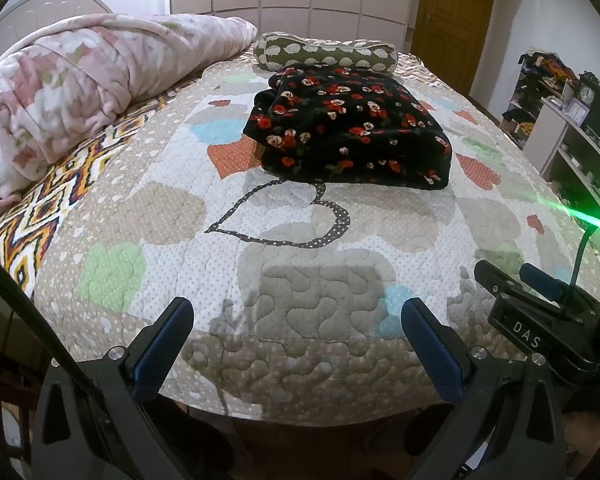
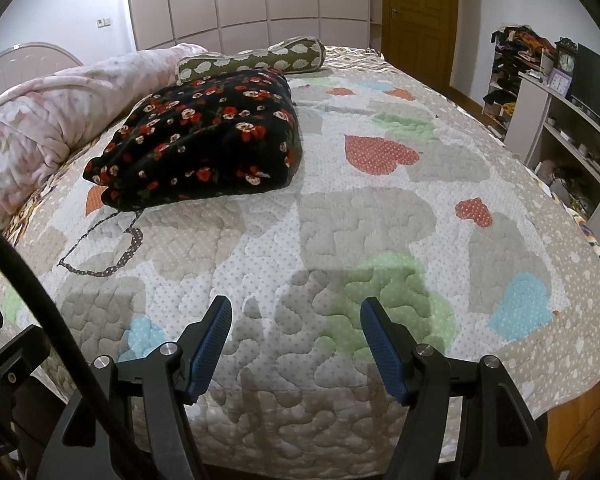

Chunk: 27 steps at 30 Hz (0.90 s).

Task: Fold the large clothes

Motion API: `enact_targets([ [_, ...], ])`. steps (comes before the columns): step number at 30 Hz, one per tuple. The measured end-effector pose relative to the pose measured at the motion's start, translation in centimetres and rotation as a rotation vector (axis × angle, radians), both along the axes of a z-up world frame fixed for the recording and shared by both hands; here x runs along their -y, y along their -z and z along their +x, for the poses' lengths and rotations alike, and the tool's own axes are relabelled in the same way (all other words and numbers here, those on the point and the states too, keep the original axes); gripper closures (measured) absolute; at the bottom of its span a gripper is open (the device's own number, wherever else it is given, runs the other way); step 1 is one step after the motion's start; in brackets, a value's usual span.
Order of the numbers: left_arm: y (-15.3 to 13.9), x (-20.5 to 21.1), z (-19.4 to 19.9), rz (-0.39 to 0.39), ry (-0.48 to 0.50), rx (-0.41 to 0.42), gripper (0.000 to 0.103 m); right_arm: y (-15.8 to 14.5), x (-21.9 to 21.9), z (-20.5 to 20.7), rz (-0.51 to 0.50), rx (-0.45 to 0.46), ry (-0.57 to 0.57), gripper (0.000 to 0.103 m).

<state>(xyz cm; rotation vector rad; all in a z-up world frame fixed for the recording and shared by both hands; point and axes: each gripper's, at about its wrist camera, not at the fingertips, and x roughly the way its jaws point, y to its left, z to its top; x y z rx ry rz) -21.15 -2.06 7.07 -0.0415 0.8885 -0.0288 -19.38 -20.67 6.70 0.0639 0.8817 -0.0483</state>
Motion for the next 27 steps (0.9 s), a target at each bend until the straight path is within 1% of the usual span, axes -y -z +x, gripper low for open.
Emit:
enact_targets([
  [6, 0.1, 0.0, -0.1, -0.002, -0.001, 0.000, 0.000, 0.1, 0.1, -0.1, -0.008, -0.002, 0.003, 0.032],
  [9, 0.1, -0.1, 0.0, -0.001, 0.000, -0.001, 0.000, -0.1, 0.1, -0.1, -0.023, 0.011, 0.007, 0.032],
  [16, 0.1, 0.0, 0.0, -0.001, -0.001, -0.002, 0.000, -2.0, 0.1, -1.5, -0.114, 0.129, 0.038, 0.032],
  [18, 0.1, 0.0, 0.1, 0.000, -0.001, -0.002, 0.000, -2.2, 0.0, -1.7, -0.130, 0.144, 0.039, 0.030],
  [27, 0.2, -0.2, 0.0, -0.001, -0.001, -0.007, 0.000, -2.1, -0.2, -1.0, -0.166, 0.131, 0.046, 0.029],
])
